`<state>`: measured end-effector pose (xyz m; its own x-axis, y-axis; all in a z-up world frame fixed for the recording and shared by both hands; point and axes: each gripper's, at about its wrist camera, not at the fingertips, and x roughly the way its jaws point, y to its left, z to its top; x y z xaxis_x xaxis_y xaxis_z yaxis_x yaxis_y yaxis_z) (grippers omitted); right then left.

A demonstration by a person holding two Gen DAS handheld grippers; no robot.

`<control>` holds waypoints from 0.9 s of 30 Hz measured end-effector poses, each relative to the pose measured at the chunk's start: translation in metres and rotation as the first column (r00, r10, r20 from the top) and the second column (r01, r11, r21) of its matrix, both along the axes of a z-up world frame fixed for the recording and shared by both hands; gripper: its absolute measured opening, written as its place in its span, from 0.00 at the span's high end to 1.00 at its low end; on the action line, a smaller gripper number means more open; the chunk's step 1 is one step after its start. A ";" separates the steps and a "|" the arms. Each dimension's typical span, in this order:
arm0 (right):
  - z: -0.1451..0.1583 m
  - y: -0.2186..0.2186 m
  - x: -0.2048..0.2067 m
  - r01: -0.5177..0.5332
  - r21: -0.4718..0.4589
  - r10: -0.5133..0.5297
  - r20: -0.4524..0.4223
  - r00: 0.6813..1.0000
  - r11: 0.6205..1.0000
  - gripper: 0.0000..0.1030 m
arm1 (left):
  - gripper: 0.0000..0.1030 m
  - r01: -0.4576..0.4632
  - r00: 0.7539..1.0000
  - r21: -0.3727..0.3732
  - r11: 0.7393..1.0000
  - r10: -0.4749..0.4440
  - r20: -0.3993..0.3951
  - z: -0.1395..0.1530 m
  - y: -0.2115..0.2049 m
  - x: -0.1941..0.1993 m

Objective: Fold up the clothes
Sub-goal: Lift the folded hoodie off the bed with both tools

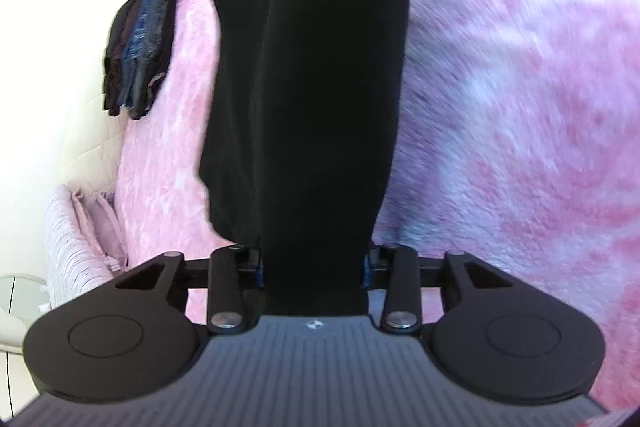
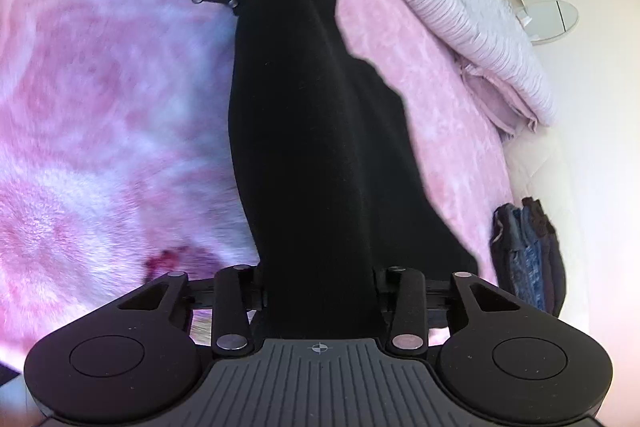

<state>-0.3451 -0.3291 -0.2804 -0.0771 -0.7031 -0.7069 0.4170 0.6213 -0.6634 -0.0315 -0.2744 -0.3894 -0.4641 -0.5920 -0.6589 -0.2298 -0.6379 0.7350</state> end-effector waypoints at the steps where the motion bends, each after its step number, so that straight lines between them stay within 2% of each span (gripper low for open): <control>1: 0.011 -0.002 -0.002 -0.007 -0.003 0.007 -0.004 1.000 1.000 0.63 | 0.69 -0.005 1.000 0.002 1.000 0.005 -0.006 0.012 0.000 -0.002; 9: 0.118 0.006 -0.017 -0.038 0.037 0.039 -0.012 0.999 0.999 0.64 | 0.71 -0.033 0.999 0.066 0.997 0.034 -0.021 0.117 0.012 -0.012; 17: 0.216 0.002 -0.055 -0.020 0.208 0.000 0.095 0.995 0.978 0.65 | 0.71 -0.049 0.998 0.156 0.987 0.044 0.036 0.204 0.020 -0.046; 22: 0.250 -0.015 -0.104 -0.060 0.200 0.032 0.143 0.989 0.978 0.65 | 0.71 -0.080 0.995 0.159 0.984 0.070 0.066 0.240 0.013 -0.091; 27: 0.269 -0.039 -0.172 -0.110 0.154 0.085 0.165 0.983 0.982 0.65 | 0.72 -0.114 0.991 0.147 0.983 0.101 0.089 0.261 0.004 -0.158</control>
<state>-0.5166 -0.3683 -0.0110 0.1074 -0.5771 -0.8096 0.4402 0.7577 -0.4817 -0.1891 -0.2708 -0.1285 -0.3447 -0.5261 -0.7774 -0.2085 -0.7646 0.6098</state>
